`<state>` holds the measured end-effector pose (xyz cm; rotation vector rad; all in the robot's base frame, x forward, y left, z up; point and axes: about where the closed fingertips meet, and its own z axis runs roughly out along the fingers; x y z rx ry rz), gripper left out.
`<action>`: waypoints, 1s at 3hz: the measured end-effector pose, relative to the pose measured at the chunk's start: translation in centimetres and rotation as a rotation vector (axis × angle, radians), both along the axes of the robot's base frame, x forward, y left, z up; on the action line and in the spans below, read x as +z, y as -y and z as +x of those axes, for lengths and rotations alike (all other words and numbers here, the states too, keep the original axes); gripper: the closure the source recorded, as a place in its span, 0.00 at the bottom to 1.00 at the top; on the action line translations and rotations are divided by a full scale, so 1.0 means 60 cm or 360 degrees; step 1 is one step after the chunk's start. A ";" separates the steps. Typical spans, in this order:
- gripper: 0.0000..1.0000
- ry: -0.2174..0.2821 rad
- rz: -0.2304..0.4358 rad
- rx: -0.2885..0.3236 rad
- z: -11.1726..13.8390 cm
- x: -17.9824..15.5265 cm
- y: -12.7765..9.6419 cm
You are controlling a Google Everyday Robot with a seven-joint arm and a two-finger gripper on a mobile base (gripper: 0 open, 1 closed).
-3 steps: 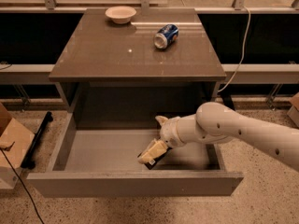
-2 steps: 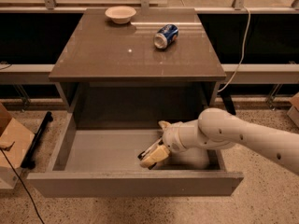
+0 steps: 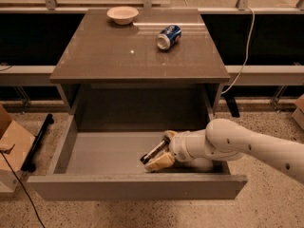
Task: Pick rxbar chocolate from top drawer and place on counter
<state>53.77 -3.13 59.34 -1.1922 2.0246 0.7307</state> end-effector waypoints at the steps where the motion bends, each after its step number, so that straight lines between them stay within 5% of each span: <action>1: 0.42 -0.0009 0.0001 -0.0002 -0.004 -0.002 0.000; 3: 0.89 -0.0006 0.0001 0.0000 -0.006 0.000 -0.002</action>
Offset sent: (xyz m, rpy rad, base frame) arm -0.0037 -0.0009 0.0033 -0.0012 -0.0021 -0.0043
